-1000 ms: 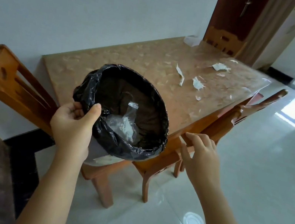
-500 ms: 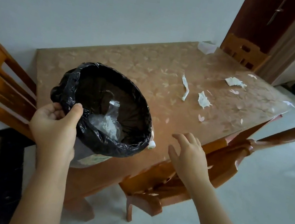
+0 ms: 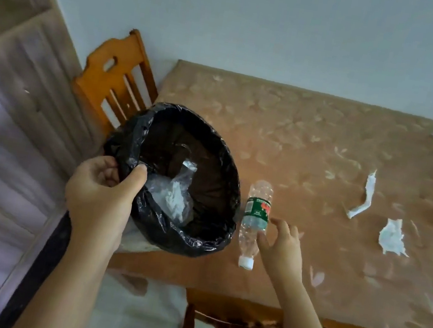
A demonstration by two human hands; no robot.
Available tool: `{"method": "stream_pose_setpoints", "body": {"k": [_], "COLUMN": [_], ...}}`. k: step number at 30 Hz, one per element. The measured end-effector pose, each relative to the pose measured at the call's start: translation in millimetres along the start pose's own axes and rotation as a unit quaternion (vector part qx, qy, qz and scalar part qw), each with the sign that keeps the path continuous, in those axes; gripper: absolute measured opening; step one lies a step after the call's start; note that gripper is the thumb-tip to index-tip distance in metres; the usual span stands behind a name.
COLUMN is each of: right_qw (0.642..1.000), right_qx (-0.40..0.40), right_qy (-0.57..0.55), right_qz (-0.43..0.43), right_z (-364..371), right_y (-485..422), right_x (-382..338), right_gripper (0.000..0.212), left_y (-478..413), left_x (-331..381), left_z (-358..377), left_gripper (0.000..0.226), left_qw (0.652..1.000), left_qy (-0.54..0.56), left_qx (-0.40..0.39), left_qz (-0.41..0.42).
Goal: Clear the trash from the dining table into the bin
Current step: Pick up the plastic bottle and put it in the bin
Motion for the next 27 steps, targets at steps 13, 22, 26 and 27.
{"method": "stream_pose_setpoints", "body": {"k": [13, 22, 26, 27], "right_qw": [0.989, 0.977, 0.974, 0.971], "right_qx": [-0.096, -0.126, -0.14, -0.147], "right_qy": [-0.101, -0.163, -0.176, -0.182], "right_qz": [0.044, 0.054, 0.038, 0.038], "right_z": [51.6, 73.0, 75.2, 75.2], "right_y": [-49.0, -45.6, -43.4, -42.1], "right_x": [39.1, 43.0, 44.7, 46.2], "right_gripper": [0.074, 0.077, 0.074, 0.073], "left_y": [75.1, 87.2, 90.8, 91.3], "left_x": [-1.3, -4.7, -9.4, -10.0], "left_z": [-24.3, -38.9, -45.6, -48.0], "left_gripper": [0.016, 0.02, 0.02, 0.021], "left_qw": [0.981, 0.981, 0.982, 0.982], "left_qy": [-0.091, -0.086, -0.061, -0.055], "left_qx": [0.174, 0.172, 0.177, 0.176], "left_qz": [0.0, -0.017, -0.033, -0.038]}}
Point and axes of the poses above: each hand's wrist, its own y-axis away from the middle knuckle, its own z-axis out of the palm, x = y × z, the point moved 6 cm from there along -y, towards the middle knuckle, and after that the axes turned 4 degrees about x, right-handed, at the moved point
